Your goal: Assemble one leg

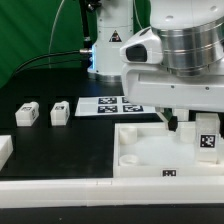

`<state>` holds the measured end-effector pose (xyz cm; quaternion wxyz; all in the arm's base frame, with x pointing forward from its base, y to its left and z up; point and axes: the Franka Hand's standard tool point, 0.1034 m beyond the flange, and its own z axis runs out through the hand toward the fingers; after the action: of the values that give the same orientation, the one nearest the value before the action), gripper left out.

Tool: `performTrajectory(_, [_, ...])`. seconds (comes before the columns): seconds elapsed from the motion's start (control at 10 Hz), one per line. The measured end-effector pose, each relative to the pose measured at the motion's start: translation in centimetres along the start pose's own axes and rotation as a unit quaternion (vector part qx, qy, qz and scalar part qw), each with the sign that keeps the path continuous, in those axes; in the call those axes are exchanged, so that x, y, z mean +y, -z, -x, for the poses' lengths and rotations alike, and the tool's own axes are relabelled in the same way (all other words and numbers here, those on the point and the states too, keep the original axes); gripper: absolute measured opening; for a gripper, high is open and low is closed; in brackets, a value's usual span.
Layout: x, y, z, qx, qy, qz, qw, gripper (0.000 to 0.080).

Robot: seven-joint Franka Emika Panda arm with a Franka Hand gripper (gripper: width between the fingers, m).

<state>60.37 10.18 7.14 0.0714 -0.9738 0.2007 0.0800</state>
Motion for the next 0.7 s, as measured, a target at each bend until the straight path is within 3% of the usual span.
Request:
performTrajectory(0.1, [0.02,-0.02,0.00,0.000,0.026,0.000,1.000,0.0649])
performTrajectory(0.2, [0.16,-0.06,-0.03,0.001,0.089,0.010,0.996,0.0649])
performTrajectory(0.3, [0.25,-0.17,0.00,0.005,0.135,0.029,0.990,0.0649])
performTrajectory(0.7, [-0.20,-0.47,0.36,0.004,0.135,0.031,0.990,0.0649])
